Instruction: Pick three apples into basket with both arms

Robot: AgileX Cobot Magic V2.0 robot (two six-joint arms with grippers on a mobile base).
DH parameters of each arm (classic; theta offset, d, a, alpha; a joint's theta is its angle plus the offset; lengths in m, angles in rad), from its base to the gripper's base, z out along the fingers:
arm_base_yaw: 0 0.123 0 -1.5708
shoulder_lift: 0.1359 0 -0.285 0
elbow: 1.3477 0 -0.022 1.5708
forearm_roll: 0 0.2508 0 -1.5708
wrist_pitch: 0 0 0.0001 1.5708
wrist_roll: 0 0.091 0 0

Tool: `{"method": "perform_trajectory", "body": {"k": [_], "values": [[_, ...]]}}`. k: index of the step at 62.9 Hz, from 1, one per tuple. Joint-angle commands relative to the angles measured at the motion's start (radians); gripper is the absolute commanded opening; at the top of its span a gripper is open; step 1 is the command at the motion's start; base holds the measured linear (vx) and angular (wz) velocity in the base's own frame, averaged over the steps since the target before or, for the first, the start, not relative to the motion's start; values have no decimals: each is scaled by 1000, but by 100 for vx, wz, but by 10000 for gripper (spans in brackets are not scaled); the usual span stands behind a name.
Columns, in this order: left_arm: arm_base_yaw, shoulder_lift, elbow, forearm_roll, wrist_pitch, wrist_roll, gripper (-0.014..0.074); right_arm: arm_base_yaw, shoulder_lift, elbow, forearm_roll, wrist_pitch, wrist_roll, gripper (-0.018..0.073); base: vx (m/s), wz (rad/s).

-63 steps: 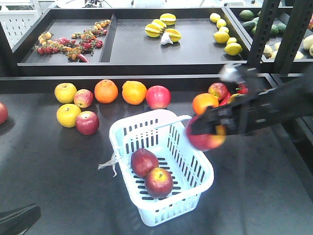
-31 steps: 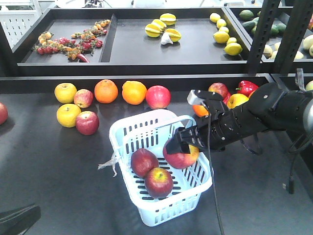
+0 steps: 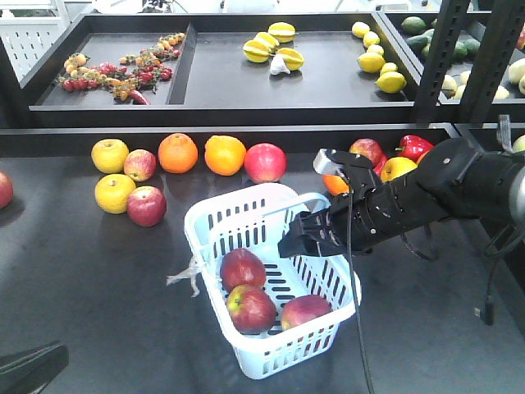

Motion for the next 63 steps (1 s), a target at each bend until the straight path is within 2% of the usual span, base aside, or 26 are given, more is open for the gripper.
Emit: {"method": "perform_trajectory", "body": {"k": [1,12,24,30,40,45,52,58,63], "values": [[-2,6,-26,-8,-76,-7,-8,-1,-86,-26,33,32,-17,337,0,0],[-2,6,-26,-8,-76,-7,-8,-1,-210,-26,-22,106,-75,-16,0,0],[-2,6,-26,-8,-76,-7,-8,-1,-414,37,-78,223,-140,-7,0,0],[-2,6,-26,-8,-75,-7,-8,-1,-587,154,-101,176,-182,-4,0,0],[-2,6,-26,-8,-75,-7,-8,-2,-911,421,-127,48,-175,-5,0,0],[-2,6,-26,-8,-75,-7,-8,-2,-1073,555,-156,-39,-128,-5,0,0],[-2,6,-26,-7,-77,-7,-8,-2,-1270,721,-241,-157,29,-5,0,0],[-2,6,-26,-7,-77,-7,-8,-2,-1372,773,-346,-173,139,-5,0,0],[-2,6,-26,-7,-77,-7,-8,-2,-1412,770,-405,-163,170,-5,0,0]]}}
